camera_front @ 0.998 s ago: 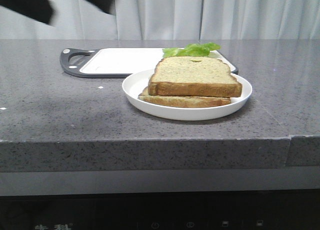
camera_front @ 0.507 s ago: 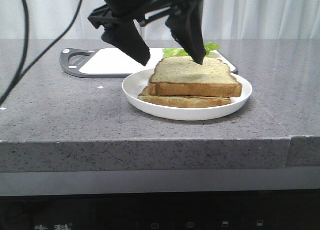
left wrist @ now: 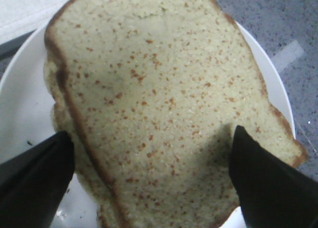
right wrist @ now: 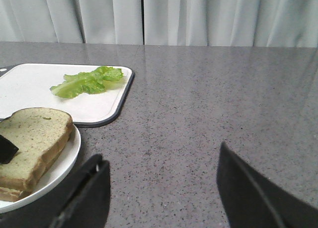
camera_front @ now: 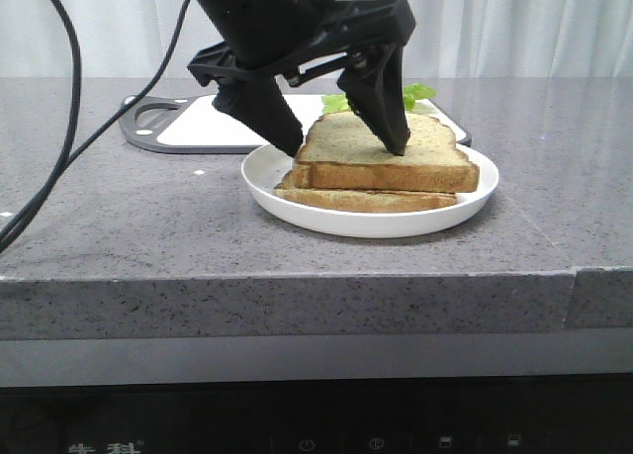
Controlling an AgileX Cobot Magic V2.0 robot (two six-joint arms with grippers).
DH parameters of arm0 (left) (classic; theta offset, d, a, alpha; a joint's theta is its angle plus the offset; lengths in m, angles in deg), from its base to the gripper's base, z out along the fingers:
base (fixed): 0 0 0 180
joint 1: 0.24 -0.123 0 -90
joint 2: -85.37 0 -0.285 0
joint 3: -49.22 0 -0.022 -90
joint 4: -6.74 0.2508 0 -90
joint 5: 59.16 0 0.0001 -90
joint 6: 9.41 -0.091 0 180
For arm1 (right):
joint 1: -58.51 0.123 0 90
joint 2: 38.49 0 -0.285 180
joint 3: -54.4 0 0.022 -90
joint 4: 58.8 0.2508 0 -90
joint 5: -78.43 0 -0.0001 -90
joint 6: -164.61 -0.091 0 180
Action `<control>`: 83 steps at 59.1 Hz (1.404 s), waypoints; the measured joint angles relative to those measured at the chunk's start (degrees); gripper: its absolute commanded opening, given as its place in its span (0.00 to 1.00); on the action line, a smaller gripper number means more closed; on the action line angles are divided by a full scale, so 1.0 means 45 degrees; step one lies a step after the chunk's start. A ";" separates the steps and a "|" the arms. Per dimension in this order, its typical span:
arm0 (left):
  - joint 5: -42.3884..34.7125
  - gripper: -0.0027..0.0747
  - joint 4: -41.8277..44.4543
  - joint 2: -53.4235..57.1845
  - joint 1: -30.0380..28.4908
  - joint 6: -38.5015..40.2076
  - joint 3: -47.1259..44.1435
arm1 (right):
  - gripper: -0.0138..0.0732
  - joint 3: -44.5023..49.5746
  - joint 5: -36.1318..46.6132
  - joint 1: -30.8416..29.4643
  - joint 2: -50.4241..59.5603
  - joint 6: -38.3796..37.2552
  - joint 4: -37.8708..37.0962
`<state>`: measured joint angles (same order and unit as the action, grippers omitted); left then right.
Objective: Left arm grabs bread, right arm adds lettuce
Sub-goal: 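Lower the left gripper onto the top bread slice on the plate, then grasp the top bread slice with the left gripper and lift it away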
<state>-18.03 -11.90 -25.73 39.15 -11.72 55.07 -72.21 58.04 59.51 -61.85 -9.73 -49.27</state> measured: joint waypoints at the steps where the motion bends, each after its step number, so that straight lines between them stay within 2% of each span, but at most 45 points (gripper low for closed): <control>1: -0.0025 0.83 -0.0005 -0.0024 0.0000 0.0000 0.0000 | 0.71 0.0000 0.0000 0.0000 0.0000 0.0000 0.0000; 8: -0.0052 0.83 -0.0129 -0.0073 0.0000 0.0000 0.0050 | 0.71 0.0000 -0.0012 0.0000 0.0000 0.0000 0.0000; 12: -0.0052 0.79 -0.0137 -0.0073 0.0000 0.0000 0.0070 | 0.71 0.0000 -0.0030 0.0000 0.0000 0.0000 0.0000; 31: -0.0153 0.25 -0.0185 -0.0073 0.0000 0.0040 0.0099 | 0.71 0.0000 -0.0062 0.0000 0.0000 0.0000 0.0000; 42: -0.0104 0.01 -0.0215 -0.0073 -0.0163 0.0040 0.0105 | 0.71 0.0000 -0.0062 0.0000 0.0000 0.0000 0.0000; 63: 0.0097 0.01 -0.0450 0.0079 -0.0923 0.0080 0.0105 | 0.71 0.0000 -0.0074 0.0000 0.0000 0.0000 0.0000; 83: -0.0033 0.01 -0.0307 0.1098 -0.1063 0.0080 0.0105 | 0.71 0.0000 -0.0092 0.0000 0.0000 0.0000 0.0000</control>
<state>-18.18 -13.28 -20.79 34.37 -11.36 55.54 -72.21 57.63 59.51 -61.85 -9.73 -49.27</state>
